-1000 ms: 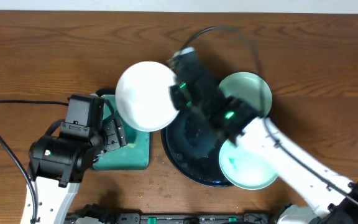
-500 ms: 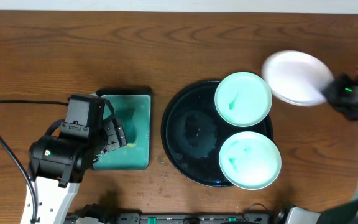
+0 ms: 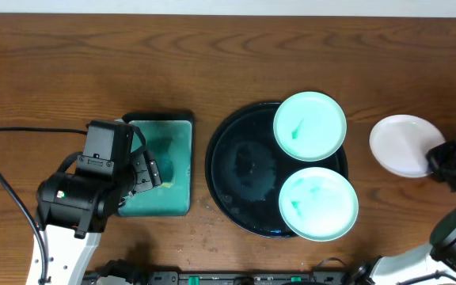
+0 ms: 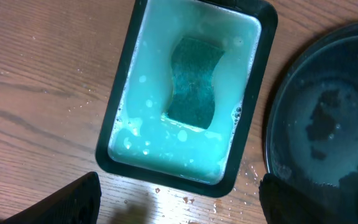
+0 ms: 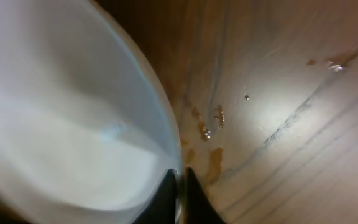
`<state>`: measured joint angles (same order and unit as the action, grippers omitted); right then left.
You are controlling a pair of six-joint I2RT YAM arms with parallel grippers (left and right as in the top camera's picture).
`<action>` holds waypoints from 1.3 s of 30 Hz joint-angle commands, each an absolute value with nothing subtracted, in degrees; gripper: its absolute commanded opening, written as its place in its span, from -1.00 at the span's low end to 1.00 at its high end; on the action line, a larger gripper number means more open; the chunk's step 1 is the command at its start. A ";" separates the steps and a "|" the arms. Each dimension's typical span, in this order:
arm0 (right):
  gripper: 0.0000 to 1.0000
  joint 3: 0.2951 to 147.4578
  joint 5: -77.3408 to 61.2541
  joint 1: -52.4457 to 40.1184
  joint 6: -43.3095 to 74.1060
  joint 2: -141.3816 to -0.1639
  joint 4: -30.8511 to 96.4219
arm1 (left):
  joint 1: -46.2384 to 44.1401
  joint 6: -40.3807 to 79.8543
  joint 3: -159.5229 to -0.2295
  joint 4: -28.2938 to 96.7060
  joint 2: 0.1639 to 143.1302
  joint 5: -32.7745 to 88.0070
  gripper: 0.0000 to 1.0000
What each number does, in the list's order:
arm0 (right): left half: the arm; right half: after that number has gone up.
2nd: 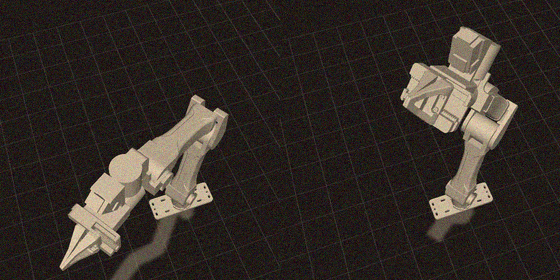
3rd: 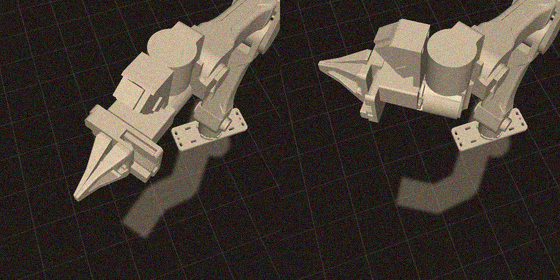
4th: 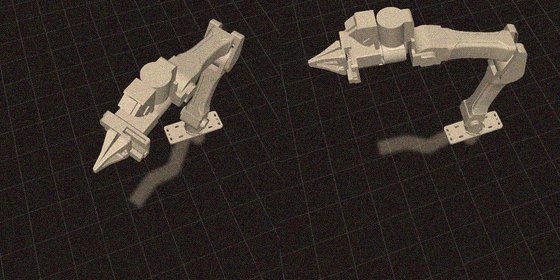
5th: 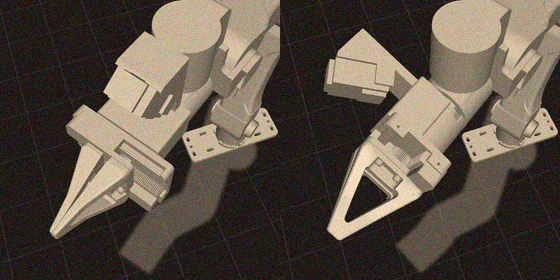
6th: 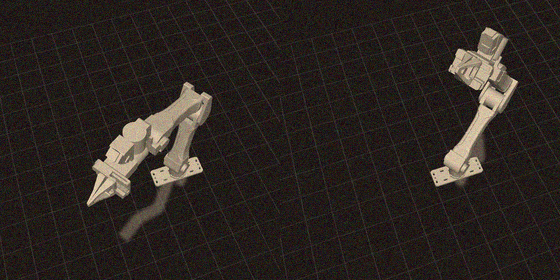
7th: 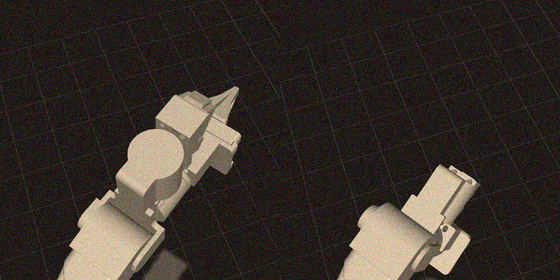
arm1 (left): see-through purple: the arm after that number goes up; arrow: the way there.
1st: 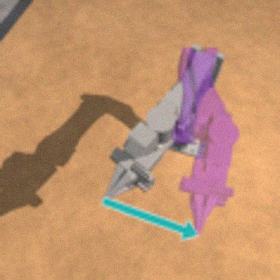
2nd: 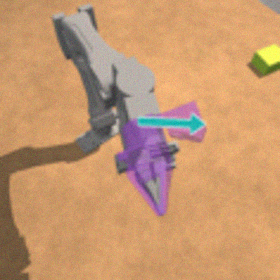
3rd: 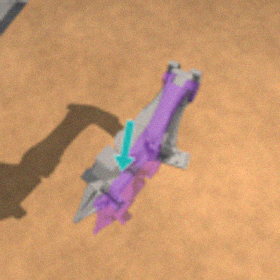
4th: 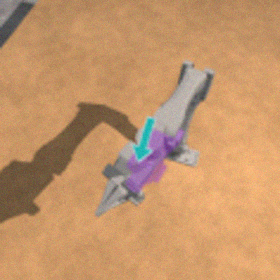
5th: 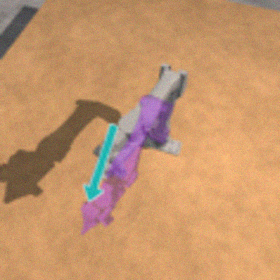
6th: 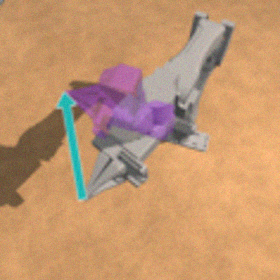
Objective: Clean dirty plates on tray and stack at the side
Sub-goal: 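Carry the white plate right and set it down beside the tray, then grasp the rim of the lower green plate with the right gripper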
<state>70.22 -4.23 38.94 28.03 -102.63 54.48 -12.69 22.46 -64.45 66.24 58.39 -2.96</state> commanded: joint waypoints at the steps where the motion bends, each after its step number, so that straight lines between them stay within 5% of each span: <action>1: -0.15 69.47 -5.34 36.75 24.58 -102.65 54.02 | -12.45 22.31 -65.71 66.52 58.41 -3.27 0.64; 2: 0.10 69.47 -6.72 36.21 23.68 -102.24 53.84 | -12.45 22.31 -65.71 66.52 58.41 -3.27 0.64; 4: 0.25 69.47 -9.74 34.85 21.78 -100.86 53.52 | -12.45 22.31 -65.69 66.52 58.41 -3.25 0.64; 11: 0.28 69.47 -18.39 25.02 13.74 -93.89 61.60 | -12.45 22.31 -65.71 66.52 58.39 -3.27 0.64; 21: 0.42 58.85 -0.54 8.25 17.74 -92.90 66.02 | -12.45 22.31 -65.71 66.52 58.41 -3.25 0.64; 24: 0.27 53.93 -3.60 6.26 18.41 -92.90 61.84 | -12.45 22.31 -65.71 66.52 58.41 -3.27 0.64; 27: -0.09 52.25 -3.77 5.13 18.33 -92.88 60.16 | -12.45 22.31 -65.71 66.52 58.41 -3.27 0.64; 30: -0.96 52.53 -6.37 4.16 14.90 -92.60 60.45 | -12.45 22.31 -65.71 66.52 58.39 -3.25 0.64; 39: -0.97 52.62 -11.66 -1.58 13.91 -84.95 59.37 | -12.45 22.31 -65.71 66.52 58.39 -3.25 0.64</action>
<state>52.10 -9.56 0.47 14.76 -88.53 60.14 -12.69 22.46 -64.45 66.26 58.39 -2.96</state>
